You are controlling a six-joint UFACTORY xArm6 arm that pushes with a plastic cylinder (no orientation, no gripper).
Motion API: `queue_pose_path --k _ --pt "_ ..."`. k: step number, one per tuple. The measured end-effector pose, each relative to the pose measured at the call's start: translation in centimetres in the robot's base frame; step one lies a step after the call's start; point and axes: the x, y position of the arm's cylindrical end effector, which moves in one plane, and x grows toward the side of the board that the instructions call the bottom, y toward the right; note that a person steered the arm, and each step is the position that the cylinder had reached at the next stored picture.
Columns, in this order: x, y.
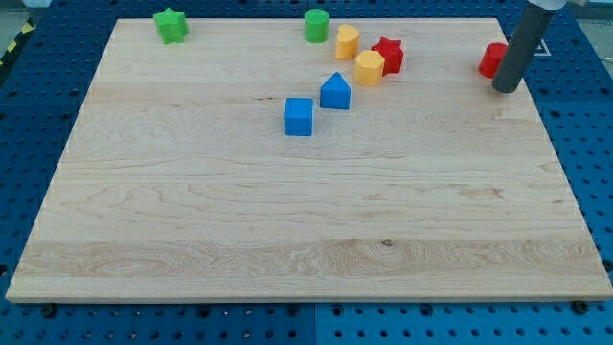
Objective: Push red circle to the top right of the board
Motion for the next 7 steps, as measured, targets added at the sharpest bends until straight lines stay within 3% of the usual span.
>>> queue_pose_path --k 4,7 --pt "-5.9 -0.3" --pt "-7.6 0.5"
